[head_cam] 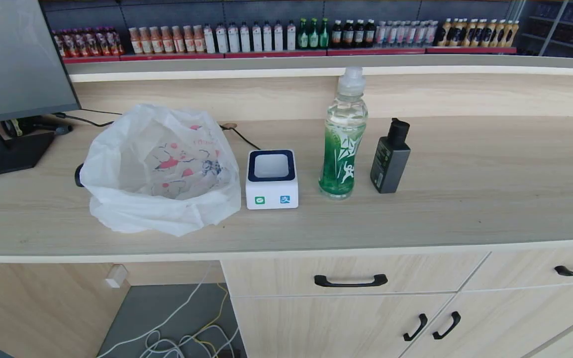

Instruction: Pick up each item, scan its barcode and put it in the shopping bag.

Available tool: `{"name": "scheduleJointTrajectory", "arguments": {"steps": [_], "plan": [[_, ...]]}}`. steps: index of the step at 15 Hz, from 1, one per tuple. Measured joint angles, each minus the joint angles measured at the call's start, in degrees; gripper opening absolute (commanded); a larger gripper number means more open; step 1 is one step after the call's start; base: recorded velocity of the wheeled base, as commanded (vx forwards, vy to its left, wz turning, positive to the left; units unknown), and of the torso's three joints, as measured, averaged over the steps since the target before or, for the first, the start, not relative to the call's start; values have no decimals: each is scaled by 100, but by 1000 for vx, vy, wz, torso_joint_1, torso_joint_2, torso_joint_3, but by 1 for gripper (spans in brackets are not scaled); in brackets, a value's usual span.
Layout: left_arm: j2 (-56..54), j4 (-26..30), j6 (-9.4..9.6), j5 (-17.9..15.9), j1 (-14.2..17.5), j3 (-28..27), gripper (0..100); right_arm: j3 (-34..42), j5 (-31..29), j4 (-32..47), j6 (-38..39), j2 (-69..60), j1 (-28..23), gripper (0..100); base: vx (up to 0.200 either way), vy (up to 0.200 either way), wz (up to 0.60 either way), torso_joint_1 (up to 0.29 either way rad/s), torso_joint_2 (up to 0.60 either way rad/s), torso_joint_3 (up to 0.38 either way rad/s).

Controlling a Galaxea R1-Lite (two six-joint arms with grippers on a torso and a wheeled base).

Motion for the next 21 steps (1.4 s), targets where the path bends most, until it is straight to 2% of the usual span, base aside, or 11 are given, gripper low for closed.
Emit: {"name": "scheduleJointTrajectory", "arguments": {"steps": [3,5,7,12,15,18,21], "plan": [[0,0,0,0,0,0,100,-16,118,-27,-145,653,80,100,0,0,0,0,0,0],[0,2,2,0,2,0,100,-13,138,-222,-510,1053,110,100,0,0,0,0,0,0],[-2,0,2,0,0,0,100,108,148,-909,-823,1462,201,100,0,0,0,0,0,0],[0,0,5,0,0,0,100,521,145,-3497,-867,2756,457,100,0,0,0,0,0,0],[-2,0,2,0,0,0,100,507,150,-4511,-941,3526,490,100,0,0,0,0,0,0],[0,0,5,0,2,0,100,474,150,-6008,-1106,4404,549,100,0,0,0,0,0,0],[0,0,5,0,2,0,100,66,148,-6112,-1137,5005,617,100,0,0,0,0,0,0]]}}
